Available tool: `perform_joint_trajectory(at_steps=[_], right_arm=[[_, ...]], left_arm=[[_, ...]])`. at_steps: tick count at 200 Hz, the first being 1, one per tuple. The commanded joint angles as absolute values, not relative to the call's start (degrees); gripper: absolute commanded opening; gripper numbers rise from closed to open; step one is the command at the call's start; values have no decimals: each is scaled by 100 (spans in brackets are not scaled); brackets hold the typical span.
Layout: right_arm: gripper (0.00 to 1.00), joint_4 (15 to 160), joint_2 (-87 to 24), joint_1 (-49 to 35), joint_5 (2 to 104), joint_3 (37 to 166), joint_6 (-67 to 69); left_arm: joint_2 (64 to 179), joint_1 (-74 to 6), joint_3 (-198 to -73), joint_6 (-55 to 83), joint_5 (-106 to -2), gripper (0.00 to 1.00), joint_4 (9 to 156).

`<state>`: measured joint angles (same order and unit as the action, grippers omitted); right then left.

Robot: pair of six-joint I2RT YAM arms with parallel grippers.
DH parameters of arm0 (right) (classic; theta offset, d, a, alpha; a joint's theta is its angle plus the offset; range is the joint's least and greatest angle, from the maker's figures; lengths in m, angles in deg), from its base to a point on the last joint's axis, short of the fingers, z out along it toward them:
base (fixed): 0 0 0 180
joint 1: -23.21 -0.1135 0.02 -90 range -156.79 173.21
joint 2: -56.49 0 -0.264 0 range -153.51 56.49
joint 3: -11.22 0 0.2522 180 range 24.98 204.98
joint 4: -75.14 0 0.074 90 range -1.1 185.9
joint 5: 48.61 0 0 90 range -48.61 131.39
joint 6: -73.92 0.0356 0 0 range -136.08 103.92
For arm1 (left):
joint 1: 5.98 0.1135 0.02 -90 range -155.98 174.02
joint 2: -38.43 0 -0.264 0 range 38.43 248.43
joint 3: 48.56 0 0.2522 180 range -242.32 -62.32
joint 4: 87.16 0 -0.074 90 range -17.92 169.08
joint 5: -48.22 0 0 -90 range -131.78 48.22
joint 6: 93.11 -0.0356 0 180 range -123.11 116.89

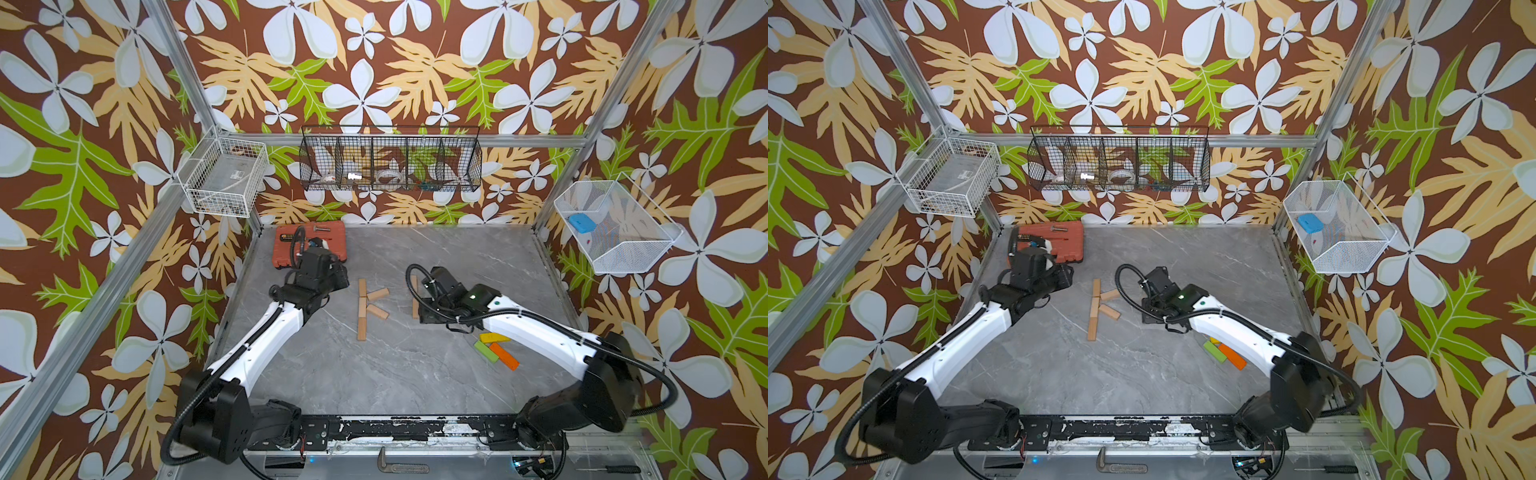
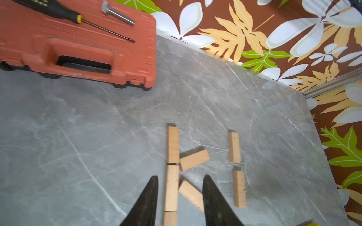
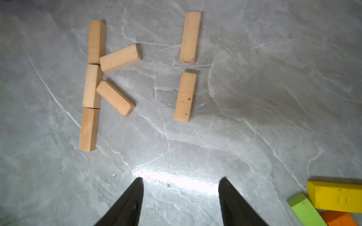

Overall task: Assemble the letter k with building blocks
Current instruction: Assemble the building block at the center of the board.

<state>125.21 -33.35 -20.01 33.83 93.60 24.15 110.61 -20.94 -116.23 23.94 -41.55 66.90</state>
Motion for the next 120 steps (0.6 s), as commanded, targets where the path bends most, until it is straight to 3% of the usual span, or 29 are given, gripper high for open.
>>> perform_joint_trajectory(at_steps=[1,63,120], right_arm=[[59,12712,-3933,-2067,2850,9684,2452],[53,12637,-5740,-1829,2627,10662,2194],[48,12315,-6040,-1731,3034,10681,2136]], left_arm=[[10712,-1755,-11239,1461,-5065,42,7219],[10663,-1673,-11373,836,-5994,69,6971],[10765,-1674,-11450,752,-5680,69,6770]])
